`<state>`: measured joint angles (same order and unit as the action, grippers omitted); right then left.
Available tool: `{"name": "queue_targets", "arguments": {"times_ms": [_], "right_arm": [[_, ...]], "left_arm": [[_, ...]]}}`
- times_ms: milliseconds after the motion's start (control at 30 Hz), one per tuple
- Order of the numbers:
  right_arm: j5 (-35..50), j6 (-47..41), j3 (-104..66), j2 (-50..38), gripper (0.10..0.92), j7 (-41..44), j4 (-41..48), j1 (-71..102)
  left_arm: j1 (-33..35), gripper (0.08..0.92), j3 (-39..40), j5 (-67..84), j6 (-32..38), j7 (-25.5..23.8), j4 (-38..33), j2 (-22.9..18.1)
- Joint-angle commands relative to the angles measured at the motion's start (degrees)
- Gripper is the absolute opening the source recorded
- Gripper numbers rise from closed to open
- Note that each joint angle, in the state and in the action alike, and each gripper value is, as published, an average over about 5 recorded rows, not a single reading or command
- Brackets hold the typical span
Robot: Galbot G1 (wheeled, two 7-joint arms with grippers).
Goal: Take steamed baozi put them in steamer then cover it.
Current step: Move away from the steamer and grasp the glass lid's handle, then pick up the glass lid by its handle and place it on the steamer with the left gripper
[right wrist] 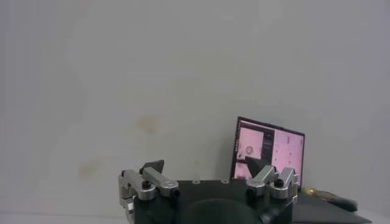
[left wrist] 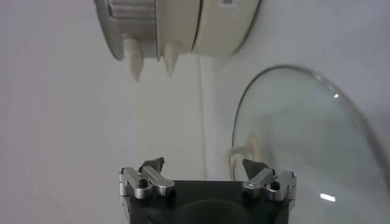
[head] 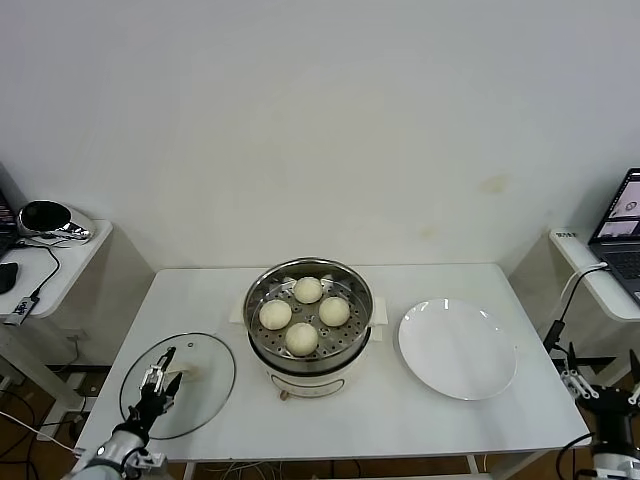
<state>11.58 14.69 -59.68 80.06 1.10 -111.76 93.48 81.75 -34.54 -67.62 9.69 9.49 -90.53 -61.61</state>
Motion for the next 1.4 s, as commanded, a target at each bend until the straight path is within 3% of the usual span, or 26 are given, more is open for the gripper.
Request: {"name": "queue_targets", "arguments": {"times_ms": [33, 233, 333, 733, 1067, 1200, 1400], "right_arm": [[-0.6, 0.5, -0.9, 1.0, 0.823, -0.4, 0.3, 0.9], [-1.1, 0.6, -0.8, 1.0, 0.823, -0.2, 0.6, 1.0], [-1.3, 0.6, -0.6, 1.0, 0.823, -0.1, 0.7, 1.1], [-1.5, 0.5, 0.1, 0.8, 0.823, 0.0, 0.7, 0.9], [-2.1, 0.7, 1.4, 0.6, 0.823, 0.0, 0.8, 0.6], [-2.2, 0.7, 1.8, 0.4, 0.823, 0.0, 0.7, 0.5], [-2.2, 0.5, 2.9, 0.1, 0.823, 0.5, 0.3, 0.6]], "left_arm": [[-10.3, 0.823, 2.2, -1.2, -0.4, -0.4, 8.4, 0.6], [-11.4, 0.82, 2.7, -0.2, -1.0, -1.0, 11.2, 0.5], [-11.5, 0.777, 2.8, 0.3, -1.1, -0.9, 12.1, 0.2], [-8.5, 0.437, 2.7, 4.3, -2.9, 0.6, 10.4, 0.1], [-2.3, 0.165, 0.4, 5.5, -4.1, 5.5, 2.8, 0.2], [0.3, 0.149, -3.4, 8.0, -3.6, 4.7, -2.8, 1.7], [1.2, 0.149, -11.3, 15.8, -1.3, -0.5, -11.3, 7.2]]}}
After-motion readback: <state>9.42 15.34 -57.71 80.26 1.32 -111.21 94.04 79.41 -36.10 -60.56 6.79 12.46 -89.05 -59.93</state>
